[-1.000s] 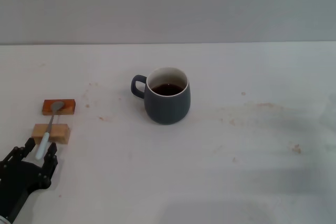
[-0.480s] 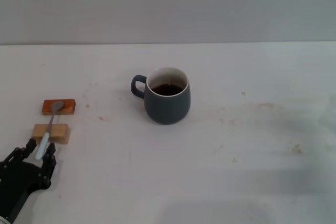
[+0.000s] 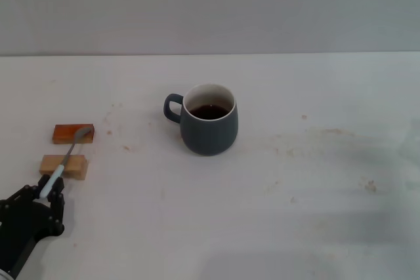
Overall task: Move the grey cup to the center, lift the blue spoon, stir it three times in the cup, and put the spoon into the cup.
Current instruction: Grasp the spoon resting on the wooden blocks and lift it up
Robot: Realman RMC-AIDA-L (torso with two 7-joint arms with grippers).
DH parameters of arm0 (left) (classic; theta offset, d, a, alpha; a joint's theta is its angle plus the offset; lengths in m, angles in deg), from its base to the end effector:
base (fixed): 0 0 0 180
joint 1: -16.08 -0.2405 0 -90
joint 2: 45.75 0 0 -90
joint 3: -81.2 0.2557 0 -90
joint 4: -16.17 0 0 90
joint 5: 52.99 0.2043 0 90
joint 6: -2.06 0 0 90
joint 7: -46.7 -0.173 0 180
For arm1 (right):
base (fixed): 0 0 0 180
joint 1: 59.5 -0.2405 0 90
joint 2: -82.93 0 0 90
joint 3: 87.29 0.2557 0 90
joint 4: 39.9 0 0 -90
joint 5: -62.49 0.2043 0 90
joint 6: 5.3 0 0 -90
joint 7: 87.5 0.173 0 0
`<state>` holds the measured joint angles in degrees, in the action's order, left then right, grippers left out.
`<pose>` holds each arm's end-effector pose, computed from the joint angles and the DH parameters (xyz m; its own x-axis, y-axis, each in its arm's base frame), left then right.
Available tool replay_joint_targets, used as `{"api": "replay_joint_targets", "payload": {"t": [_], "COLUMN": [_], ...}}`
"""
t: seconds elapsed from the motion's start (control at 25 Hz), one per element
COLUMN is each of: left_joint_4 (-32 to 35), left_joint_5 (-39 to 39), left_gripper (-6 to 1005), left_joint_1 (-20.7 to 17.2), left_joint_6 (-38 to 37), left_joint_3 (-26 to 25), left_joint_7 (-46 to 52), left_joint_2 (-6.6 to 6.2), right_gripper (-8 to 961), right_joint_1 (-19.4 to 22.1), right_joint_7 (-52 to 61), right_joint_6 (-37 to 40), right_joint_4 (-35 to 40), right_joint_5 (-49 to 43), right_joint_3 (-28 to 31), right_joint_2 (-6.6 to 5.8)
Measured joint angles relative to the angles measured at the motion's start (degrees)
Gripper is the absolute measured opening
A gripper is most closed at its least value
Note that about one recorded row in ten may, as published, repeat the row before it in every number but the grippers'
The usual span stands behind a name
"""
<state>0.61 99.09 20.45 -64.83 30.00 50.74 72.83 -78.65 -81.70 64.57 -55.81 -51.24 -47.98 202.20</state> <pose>-0.3699 0.2380 -0.0529 0.7877 0.1374 0.6006 0.6149 -0.2363 -0.7524 0.3344 0.3286 -0.0089 0.6166 0.0666 -0.7844 -0.7863 0.0041 -0.6178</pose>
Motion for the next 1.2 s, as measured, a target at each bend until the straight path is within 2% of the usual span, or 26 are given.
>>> {"api": "replay_joint_targets", "payload": {"t": [0.28, 0.52, 0.6, 0.68, 0.72, 0.84, 0.88, 1.0, 1.04, 1.12, 1.16, 1.2], "left_joint_4": [-1.11, -4.22, -4.78, -6.30, -7.91, -13.75, -17.01, -17.01, -19.63, -19.63, -27.87, -27.87], "left_joint_5": [0.27, 0.41, 0.61, 1.47, 2.21, 3.61, 3.98, 3.98, 4.05, 4.05, 4.72, 4.72], "left_gripper": [180, 174, 174, 174, 174, 174, 174, 174, 174, 174, 174, 174], "left_joint_1": [-0.25, -0.95, -0.57, -0.40, -0.48, -1.36, -1.78, -1.78, -2.10, -2.10, -2.78, -2.78], "left_joint_6": [-2.19, -2.43, -2.47, -2.14, -1.53, 1.48, 3.36, 3.36, 5.40, 5.40, 12.41, 12.41], "left_joint_3": [1.02, 2.05, 2.04, 2.06, 2.09, 1.95, 1.85, 1.85, 1.73, 1.73, 1.13, 1.13], "left_joint_7": [-1.91, -1.98, -1.84, -1.09, -0.41, 1.52, 2.05, 2.05, 2.21, 2.21, 2.00, 2.00], "left_joint_2": [-0.02, -0.87, -1.63, -2.85, -3.87, -7.51, -9.17, -9.17, -10.53, -10.53, -14.54, -14.54], "right_gripper": [-2, -2, -2, -1, -1, -1, -1, -1, -1, -1, -1, -1], "right_joint_1": [0.00, 0.13, 0.14, 0.22, 0.34, 0.89, 1.02, 1.22, 1.28, 1.54, 1.74, 1.92], "right_joint_7": [0.00, 0.00, 0.00, 0.00, 0.00, 0.00, 0.00, 0.00, 0.00, 0.00, 0.00, 0.00], "right_joint_6": [0.00, 0.00, 0.01, 0.02, 0.12, 0.75, 1.06, 1.46, 1.48, 1.50, 1.54, 1.63], "right_joint_4": [-0.27, -0.66, -0.69, -0.79, -0.95, -1.68, -1.84, -2.15, -2.31, -2.83, -3.11, -3.34], "right_joint_5": [0.00, 0.00, 0.00, 0.00, 0.00, 0.00, 0.00, 0.00, 0.00, 0.01, 0.04, 0.11], "right_joint_3": [-0.03, -0.85, -0.91, -0.92, -0.92, -0.91, -0.91, -0.90, -0.89, -0.89, -0.89, -0.85], "right_joint_2": [0.00, 0.00, 0.00, 0.01, 0.02, -0.09, -0.09, -0.06, -0.04, 0.02, 0.04, 0.05]}}
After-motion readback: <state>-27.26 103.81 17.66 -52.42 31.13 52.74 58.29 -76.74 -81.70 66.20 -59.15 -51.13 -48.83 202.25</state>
